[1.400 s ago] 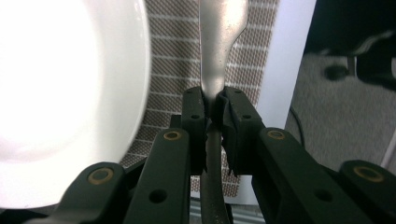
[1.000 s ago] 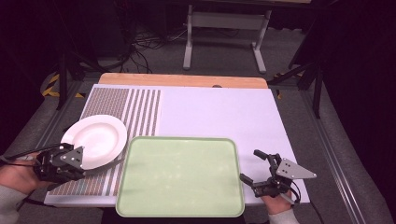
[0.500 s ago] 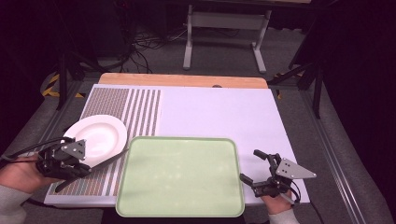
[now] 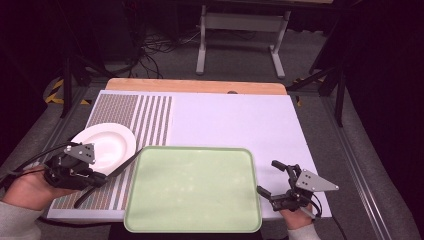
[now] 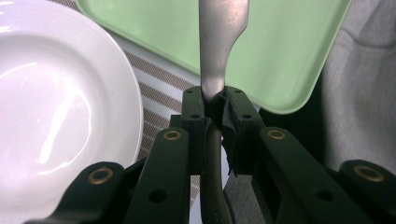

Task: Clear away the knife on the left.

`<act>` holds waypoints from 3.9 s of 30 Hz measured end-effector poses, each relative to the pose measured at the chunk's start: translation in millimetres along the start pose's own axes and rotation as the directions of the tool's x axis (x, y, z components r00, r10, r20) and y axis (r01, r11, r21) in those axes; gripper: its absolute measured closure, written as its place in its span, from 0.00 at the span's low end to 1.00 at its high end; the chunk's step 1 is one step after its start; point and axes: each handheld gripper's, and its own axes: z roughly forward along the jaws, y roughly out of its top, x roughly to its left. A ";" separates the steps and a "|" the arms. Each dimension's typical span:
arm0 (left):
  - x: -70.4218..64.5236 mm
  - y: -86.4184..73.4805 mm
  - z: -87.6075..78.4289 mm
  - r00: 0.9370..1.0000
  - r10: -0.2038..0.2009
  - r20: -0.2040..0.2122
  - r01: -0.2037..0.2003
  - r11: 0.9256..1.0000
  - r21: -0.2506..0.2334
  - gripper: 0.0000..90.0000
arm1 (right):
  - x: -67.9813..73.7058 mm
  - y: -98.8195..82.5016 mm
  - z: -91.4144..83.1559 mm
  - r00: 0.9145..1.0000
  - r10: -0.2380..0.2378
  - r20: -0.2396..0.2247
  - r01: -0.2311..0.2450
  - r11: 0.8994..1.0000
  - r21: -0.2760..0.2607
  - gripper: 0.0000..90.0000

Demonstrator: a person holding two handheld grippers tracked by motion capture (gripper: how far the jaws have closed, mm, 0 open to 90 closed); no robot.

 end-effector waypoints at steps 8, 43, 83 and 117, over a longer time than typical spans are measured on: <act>-5.9 12.4 9.3 0.999 -0.036 0.018 0.038 0.996 -0.080 0.89 | -1.1 -0.5 -0.2 1.000 0.006 0.001 -0.006 1.000 0.001 0.02; -27.4 43.9 58.6 0.987 -0.038 0.156 0.072 0.972 -0.222 0.89 | -1.8 -0.8 -1.6 1.000 0.003 -0.004 -0.003 1.000 -0.002 0.02; -29.4 57.1 108.5 0.981 -0.177 0.081 0.181 0.983 -0.042 0.89 | -2.0 -0.7 -3.4 1.000 0.004 -0.007 -0.004 1.000 -0.004 0.02; -28.5 62.5 134.7 0.971 -0.225 0.086 0.219 0.973 0.076 0.88 | -3.0 -2.3 -1.8 1.000 0.010 -0.016 -0.010 1.000 0.002 0.02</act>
